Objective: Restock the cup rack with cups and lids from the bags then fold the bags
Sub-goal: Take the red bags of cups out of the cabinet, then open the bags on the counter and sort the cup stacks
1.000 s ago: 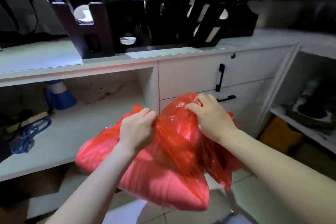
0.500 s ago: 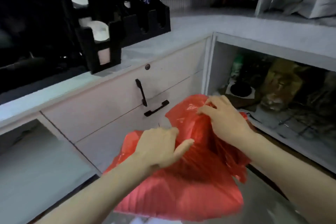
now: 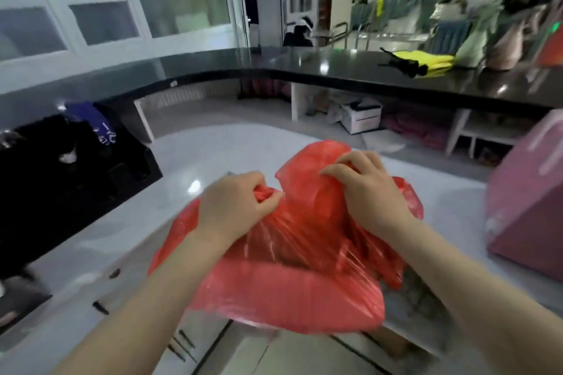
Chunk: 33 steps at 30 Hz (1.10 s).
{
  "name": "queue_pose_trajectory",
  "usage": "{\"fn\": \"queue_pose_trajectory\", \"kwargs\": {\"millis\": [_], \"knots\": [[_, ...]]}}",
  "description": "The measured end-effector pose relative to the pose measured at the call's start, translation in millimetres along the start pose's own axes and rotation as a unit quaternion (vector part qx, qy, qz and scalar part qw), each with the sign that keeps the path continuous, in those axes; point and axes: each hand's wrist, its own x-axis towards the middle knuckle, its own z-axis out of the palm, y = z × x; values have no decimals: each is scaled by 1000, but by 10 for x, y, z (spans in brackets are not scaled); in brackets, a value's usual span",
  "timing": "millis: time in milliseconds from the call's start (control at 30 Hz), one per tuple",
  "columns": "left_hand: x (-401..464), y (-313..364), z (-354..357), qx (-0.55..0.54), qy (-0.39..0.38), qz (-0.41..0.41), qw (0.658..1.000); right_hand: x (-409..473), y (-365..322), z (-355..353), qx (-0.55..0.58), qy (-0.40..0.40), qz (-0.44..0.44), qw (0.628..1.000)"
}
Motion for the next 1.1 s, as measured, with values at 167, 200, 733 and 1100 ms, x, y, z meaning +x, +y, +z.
{"fn": "queue_pose_trajectory", "kwargs": {"millis": [167, 200, 733, 1100], "knots": [[946, 60, 260, -50, 61, 11, 997, 547, 560, -61, -49, 39, 7, 998], [1109, 19, 342, -54, 61, 14, 997, 629, 666, -27, -60, 36, 11, 997], [3313, -1012, 1794, -82, -32, -36, 995, 1636, 2210, 1350, -178, -65, 136, 972], [3708, -1141, 2376, -148, -60, -66, 985, 1976, 2748, 2028, -198, -296, 153, 922]]}}
